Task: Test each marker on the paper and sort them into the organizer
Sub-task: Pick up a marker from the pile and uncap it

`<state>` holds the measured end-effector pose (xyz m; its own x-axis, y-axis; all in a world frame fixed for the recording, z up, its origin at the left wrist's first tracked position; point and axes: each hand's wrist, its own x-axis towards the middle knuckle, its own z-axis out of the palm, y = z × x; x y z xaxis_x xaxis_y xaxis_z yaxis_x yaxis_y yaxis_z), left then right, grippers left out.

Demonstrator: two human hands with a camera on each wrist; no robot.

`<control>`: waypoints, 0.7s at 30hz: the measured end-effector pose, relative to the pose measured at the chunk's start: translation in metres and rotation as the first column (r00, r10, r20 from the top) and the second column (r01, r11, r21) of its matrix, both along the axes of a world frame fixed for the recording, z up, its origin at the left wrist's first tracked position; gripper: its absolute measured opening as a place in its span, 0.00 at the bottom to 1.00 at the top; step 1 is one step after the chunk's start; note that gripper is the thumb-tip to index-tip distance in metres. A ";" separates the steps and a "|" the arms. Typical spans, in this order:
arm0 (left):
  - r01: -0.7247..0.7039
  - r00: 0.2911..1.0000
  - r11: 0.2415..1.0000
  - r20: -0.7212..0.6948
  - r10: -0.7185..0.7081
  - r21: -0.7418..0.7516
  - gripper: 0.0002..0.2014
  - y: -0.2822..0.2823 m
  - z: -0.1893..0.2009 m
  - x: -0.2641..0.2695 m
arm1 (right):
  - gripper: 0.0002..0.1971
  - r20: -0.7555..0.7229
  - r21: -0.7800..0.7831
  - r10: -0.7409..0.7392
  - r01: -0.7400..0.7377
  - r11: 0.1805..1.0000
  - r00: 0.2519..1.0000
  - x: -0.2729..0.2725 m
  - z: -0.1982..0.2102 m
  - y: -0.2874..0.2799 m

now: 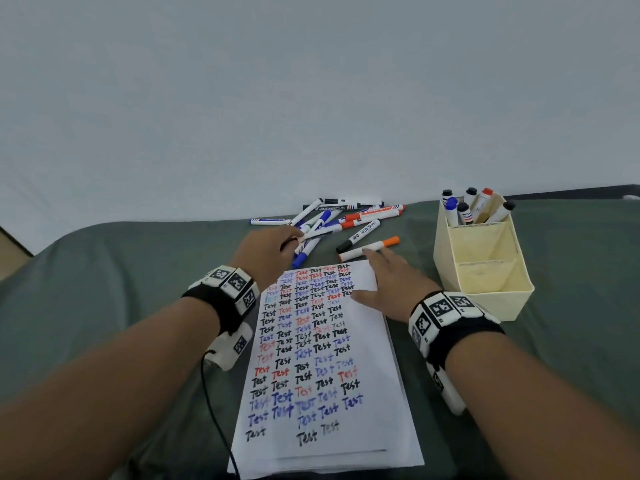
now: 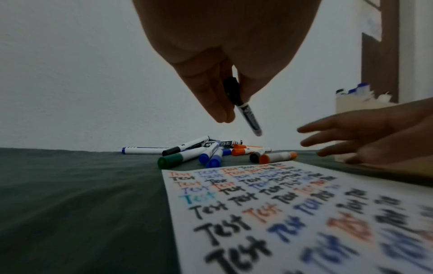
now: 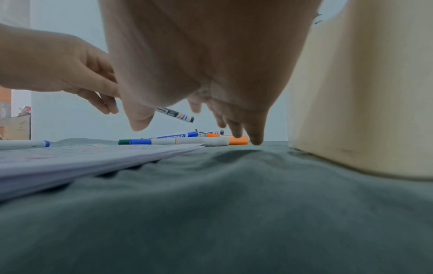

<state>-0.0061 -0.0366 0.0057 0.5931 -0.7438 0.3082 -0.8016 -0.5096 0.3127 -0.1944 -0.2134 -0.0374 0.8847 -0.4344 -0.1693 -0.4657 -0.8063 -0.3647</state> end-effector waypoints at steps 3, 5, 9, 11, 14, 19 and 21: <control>0.104 0.993 0.995 -0.048 -0.104 -0.013 0.15 0.015 0.003 -0.016 | 0.46 0.175 -0.001 0.018 -0.018 1.000 0.984 -0.003 0.005 0.001; 0.165 0.984 0.986 -0.062 -0.165 0.007 0.16 0.021 0.004 -0.028 | 0.43 0.213 -0.029 0.039 -0.033 0.999 0.976 -0.004 0.009 0.002; 0.237 0.968 0.969 -0.098 -0.229 0.073 0.18 0.022 0.003 -0.048 | 0.24 0.287 -0.055 0.105 -0.093 0.994 0.952 -0.004 0.019 0.006; 0.252 0.967 0.959 -0.079 -0.244 0.126 0.18 0.020 0.002 -0.056 | 0.18 0.296 -0.074 0.103 -0.084 0.994 0.950 -0.006 0.023 0.008; 0.261 0.965 0.948 -0.040 -0.258 0.185 0.14 0.015 0.003 -0.066 | 0.18 0.241 -0.075 0.086 -0.070 0.995 0.967 -0.008 0.027 0.011; 0.160 0.983 0.909 0.021 -0.182 0.385 0.12 0.004 0.005 -0.075 | 0.21 0.178 -0.081 0.095 -0.081 0.993 0.979 -0.010 0.030 0.014; 0.163 0.982 0.892 0.018 -0.188 0.422 0.14 0.003 0.006 -0.074 | 0.22 0.129 -0.076 0.095 -0.085 0.993 0.987 -0.010 0.032 0.015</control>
